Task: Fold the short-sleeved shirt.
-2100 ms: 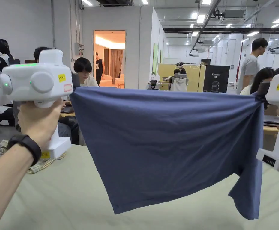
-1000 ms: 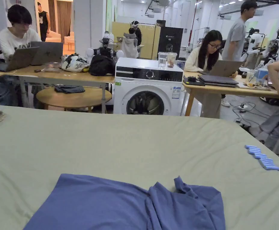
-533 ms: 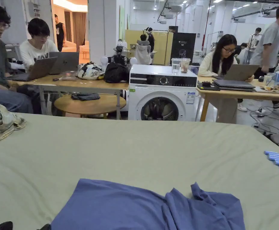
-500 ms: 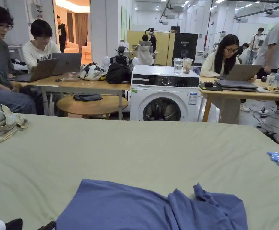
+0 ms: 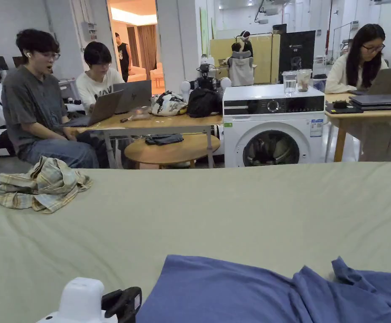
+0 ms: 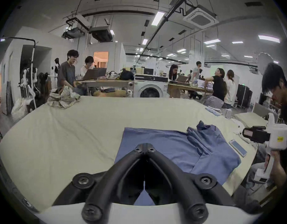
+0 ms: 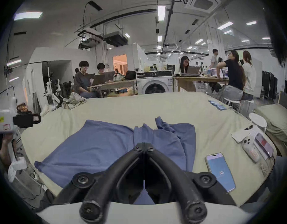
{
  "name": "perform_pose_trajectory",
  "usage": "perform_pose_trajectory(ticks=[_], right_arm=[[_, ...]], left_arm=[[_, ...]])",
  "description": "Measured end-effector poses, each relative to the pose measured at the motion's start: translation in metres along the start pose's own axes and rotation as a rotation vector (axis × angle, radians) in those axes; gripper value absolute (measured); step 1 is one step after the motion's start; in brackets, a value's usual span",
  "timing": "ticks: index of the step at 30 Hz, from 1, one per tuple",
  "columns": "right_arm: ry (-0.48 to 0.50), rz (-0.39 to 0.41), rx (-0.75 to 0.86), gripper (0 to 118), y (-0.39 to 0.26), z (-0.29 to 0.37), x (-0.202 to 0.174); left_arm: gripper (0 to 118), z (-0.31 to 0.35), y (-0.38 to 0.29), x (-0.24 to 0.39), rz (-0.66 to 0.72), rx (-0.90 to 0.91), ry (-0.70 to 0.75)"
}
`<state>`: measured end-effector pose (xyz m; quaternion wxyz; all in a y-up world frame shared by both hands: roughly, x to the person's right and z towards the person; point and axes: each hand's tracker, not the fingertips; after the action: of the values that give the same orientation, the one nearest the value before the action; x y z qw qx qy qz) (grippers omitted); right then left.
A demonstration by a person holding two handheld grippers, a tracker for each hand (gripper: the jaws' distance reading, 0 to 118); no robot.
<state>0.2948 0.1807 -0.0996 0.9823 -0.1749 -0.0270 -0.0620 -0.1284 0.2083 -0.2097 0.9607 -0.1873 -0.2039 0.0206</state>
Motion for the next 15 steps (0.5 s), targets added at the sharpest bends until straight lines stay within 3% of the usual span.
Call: perform_pose_trajectory(ticks=[2,4,5,9,15], right_arm=[[0.009,-0.015,-0.004,0,0.000,-0.005,0.001],[0.017,-0.026,-0.009,0,-0.001,-0.012,0.004],[0.020,-0.029,-0.013,0,-0.001,-0.015,0.006],[0.006,-0.030,-0.046,0,-0.007,-0.026,0.018],[-0.076,-0.108,-0.103,0,-0.017,-0.033,0.056]], left_arm=[[1,-0.037,0.016,-0.010,0.013,-0.074,-0.030],[51,-0.082,0.031,-0.023,0.033,-0.160,-0.070],[64,-0.111,0.037,-0.030,0.065,-0.237,-0.077],[65,-0.218,0.052,-0.048,0.033,-0.375,-0.027],[65,-0.326,0.044,-0.071,0.111,-0.523,0.052]])
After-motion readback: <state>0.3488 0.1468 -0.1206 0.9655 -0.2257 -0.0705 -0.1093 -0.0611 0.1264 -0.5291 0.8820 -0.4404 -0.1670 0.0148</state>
